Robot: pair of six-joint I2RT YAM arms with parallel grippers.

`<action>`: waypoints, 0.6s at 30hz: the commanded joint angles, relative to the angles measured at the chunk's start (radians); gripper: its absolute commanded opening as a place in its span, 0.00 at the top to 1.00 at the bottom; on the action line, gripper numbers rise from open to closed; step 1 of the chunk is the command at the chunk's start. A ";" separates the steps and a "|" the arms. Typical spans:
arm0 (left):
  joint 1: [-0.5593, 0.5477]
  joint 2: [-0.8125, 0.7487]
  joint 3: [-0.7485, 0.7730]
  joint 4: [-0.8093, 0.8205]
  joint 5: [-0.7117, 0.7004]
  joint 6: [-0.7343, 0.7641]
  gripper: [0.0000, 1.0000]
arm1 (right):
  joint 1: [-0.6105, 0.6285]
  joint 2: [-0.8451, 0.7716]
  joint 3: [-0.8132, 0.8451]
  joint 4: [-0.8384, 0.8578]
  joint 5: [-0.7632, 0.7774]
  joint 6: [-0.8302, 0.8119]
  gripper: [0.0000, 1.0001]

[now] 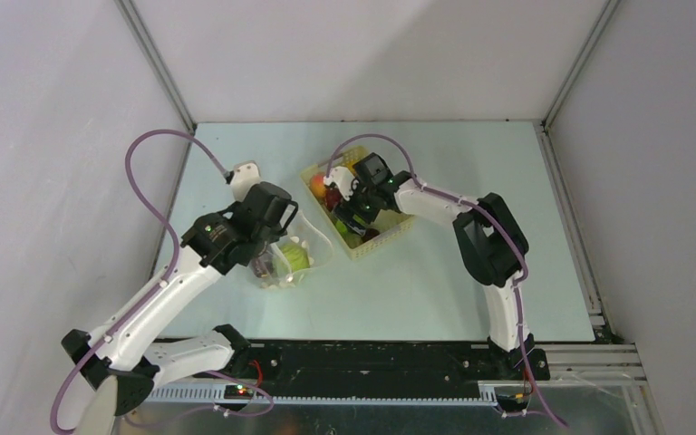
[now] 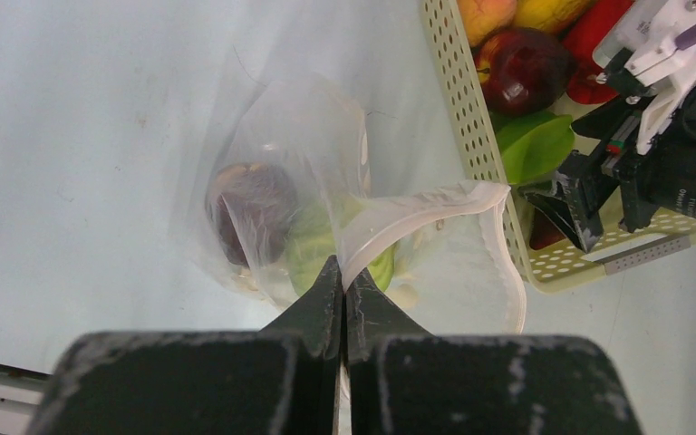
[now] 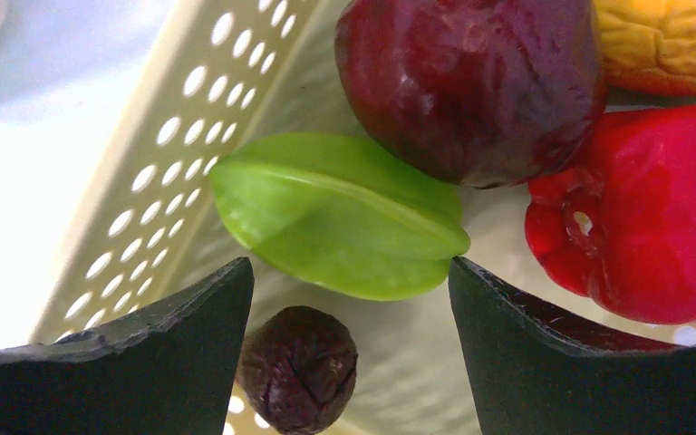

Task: Place the food in the zip-top bag and seal the zipper
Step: Pick up the fake fruit from the bin.

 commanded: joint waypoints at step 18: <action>0.012 0.012 0.011 0.034 0.000 0.023 1.00 | 0.060 -0.109 -0.154 0.321 0.082 -0.182 0.07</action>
